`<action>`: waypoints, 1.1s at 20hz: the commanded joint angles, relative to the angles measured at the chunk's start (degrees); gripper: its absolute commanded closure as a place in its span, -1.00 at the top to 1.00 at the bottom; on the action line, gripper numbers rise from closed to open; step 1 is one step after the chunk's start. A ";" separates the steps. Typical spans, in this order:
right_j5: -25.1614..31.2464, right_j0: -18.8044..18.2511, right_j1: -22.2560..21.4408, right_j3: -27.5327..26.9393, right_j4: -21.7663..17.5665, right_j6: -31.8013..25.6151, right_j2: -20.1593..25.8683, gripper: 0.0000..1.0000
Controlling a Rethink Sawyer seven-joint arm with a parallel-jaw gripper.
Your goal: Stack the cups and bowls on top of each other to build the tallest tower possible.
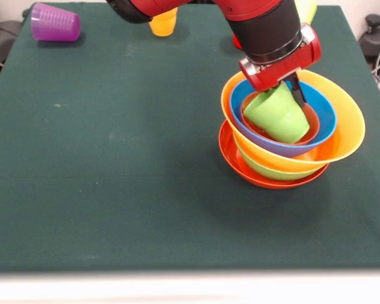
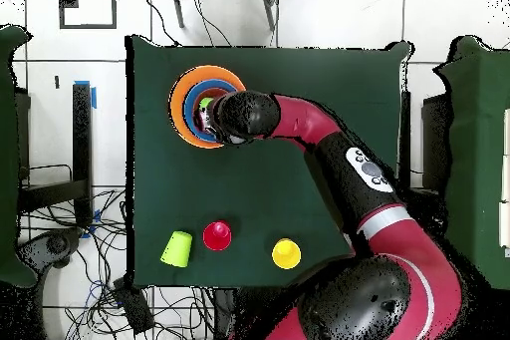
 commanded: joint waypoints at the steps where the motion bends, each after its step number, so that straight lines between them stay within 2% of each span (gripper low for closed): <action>1: -2.60 0.03 1.48 -1.08 -5.79 -6.02 0.37 -1.00; 11: -1.33 0.23 1.31 -1.22 -5.10 -5.82 0.27 -1.00; 16: 2.30 3.08 -4.73 -1.29 -5.08 -2.19 -2.67 -1.00; 22: 9.36 8.88 -13.01 -3.29 -5.60 4.89 -10.02 -1.00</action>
